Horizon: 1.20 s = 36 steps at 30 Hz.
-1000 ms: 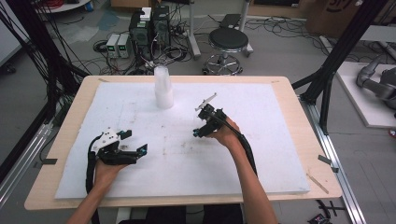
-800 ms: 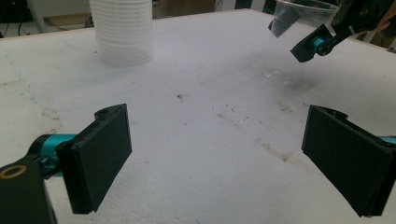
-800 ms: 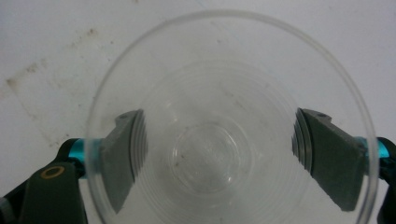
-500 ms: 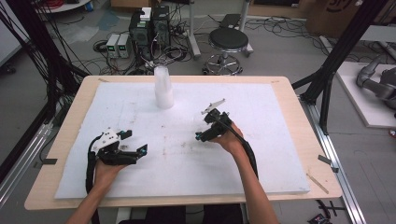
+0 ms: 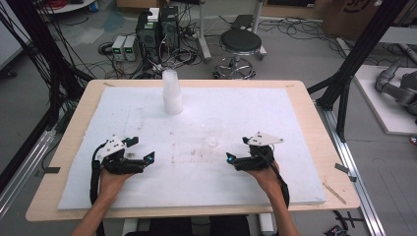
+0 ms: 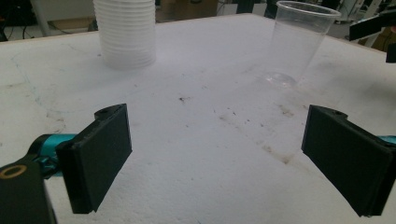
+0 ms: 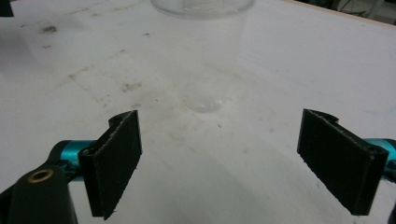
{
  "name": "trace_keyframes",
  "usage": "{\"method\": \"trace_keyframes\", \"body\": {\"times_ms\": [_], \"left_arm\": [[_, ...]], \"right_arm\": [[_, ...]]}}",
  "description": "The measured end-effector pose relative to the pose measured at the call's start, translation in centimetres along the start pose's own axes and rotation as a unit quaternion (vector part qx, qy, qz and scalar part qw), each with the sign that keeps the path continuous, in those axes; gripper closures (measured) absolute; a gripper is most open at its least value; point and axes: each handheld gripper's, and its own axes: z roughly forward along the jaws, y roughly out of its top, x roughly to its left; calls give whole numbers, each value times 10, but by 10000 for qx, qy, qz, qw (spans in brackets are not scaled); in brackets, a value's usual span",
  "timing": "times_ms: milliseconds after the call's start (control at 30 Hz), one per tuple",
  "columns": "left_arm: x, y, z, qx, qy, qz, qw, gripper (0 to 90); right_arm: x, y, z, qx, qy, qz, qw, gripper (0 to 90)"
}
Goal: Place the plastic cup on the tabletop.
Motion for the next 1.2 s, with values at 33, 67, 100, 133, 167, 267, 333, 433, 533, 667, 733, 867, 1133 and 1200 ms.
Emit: {"method": "trace_keyframes", "body": {"times_ms": [33, 67, 100, 133, 167, 267, 333, 433, 533, 667, 733, 867, 1133, 1200], "left_arm": [[0, 0, 0, 8, 11, -20, 10000, 82], [0, 0, 0, 3, 12, -25, 10000, 83], [0, 0, 0, -11, 19, -31, 10000, 83], [0, 0, 0, -15, 13, -5, 10000, 83], [0, 0, 0, -23, 14, -3, 10000, 83], [0, 0, 0, -32, 17, -1, 10000, 82], [0, 0, -1, -27, 17, 11, 10000, 82], [-1, 0, -1, -24, 15, 13, 10000, 83], [-1, 0, -1, -39, 3, 26, 10000, 82], [-2, -1, -1, -54, -59, 117, 9999, 82], [-2, -1, -1, -59, -81, 127, 9999, 82], [-1, -1, -1, -56, -37, 30, 10000, 82], [-2, -1, -2, -82, -100, 149, 9998, 82], [-2, -1, -2, -84, -107, 123, 9998, 82]], "right_arm": [[-3, -3, -3, 63, -34, 91, 9999, 139], [-6, -6, -5, 38, -103, 133, 9999, 139], [-8, -9, -8, -55, -150, 189, 9997, 139], [-10, -11, -10, -141, -167, 235, 9995, 139], [-11, -13, -12, -173, -204, 271, 9993, 139], [-14, -15, -14, -240, -294, 282, 9989, 139], [-14, -16, -15, -289, -361, 251, 9986, 140], [-15, -17, -15, -352, -414, 233, 9983, 140], [-15, -20, -16, -412, -521, 225, 9975, 140], [-16, -23, -20, -594, -636, 361, 9956, 140], [-17, -25, -22, -593, -681, 336, 9953, 140], [-21, -30, -25, -586, -719, 429, 9948, 140], [-25, -37, -25, -590, -746, 402, 9947, 140], [-24, -37, -24, -571, -727, 431, 9948, 140]]}}
